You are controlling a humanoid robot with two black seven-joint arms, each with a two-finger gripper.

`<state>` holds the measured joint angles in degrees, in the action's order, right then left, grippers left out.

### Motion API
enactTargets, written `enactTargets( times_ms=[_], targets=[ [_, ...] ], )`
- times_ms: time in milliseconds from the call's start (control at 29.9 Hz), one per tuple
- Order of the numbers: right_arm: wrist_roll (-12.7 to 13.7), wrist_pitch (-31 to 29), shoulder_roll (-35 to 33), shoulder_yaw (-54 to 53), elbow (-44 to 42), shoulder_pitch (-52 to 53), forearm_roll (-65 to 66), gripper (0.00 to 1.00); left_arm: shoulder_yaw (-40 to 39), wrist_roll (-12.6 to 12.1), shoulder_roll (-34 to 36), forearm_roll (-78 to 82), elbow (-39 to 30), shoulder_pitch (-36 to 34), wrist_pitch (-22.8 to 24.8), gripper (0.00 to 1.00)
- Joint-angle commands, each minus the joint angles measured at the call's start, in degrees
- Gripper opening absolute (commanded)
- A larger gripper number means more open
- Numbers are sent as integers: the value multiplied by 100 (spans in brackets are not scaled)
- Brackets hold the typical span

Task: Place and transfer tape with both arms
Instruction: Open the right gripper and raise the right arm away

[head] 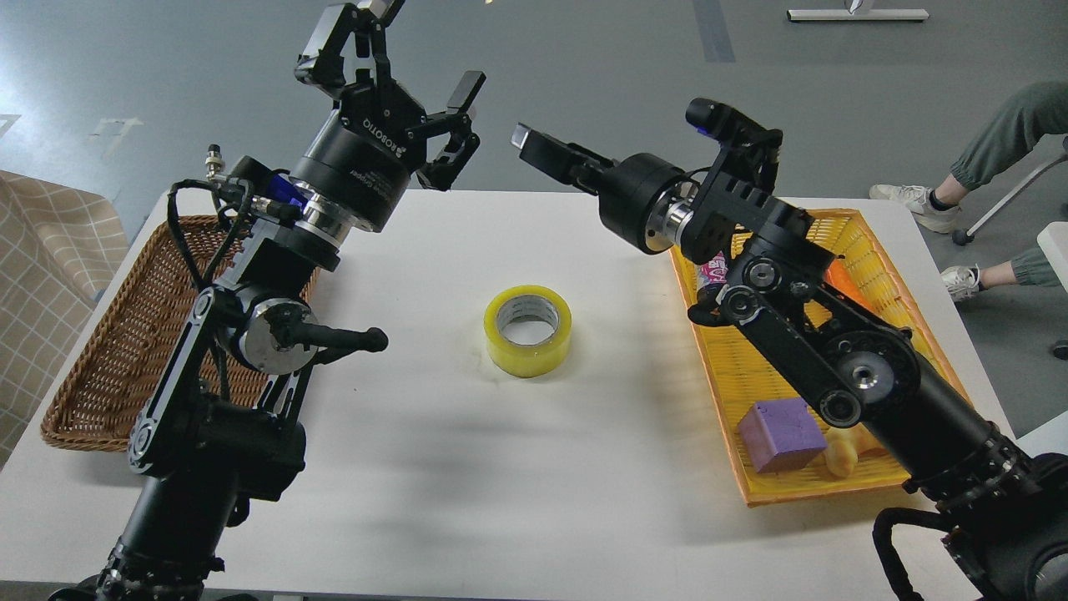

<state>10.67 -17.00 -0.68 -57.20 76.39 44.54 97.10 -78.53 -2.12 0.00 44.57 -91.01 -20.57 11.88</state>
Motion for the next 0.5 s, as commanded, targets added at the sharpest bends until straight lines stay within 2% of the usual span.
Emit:
enactTargets(
  times_ms=[0,134,234,368,468],
  targets=[
    [6,-260,-485,-581,595,-182,-761,100,-31,18,0,-18,4,0,-151,98],
    [-12,-260,-1038,-1247,1140,-594,-2086,100,-40,9,0,0,-5,-8,-151,98],
    [-12,-243,-1101,-2116,1395,-1033,-2896,100,-40,27,0,8,30,-35,-142,98],
    [-12,-208,-873,-3015,1589,-1509,-3232,100,4,36,0,35,22,-52,-116,98],
    [-12,-199,-321,-3857,1852,-1877,-3774,100,13,36,0,43,-5,-131,-142,98]
  ],
)
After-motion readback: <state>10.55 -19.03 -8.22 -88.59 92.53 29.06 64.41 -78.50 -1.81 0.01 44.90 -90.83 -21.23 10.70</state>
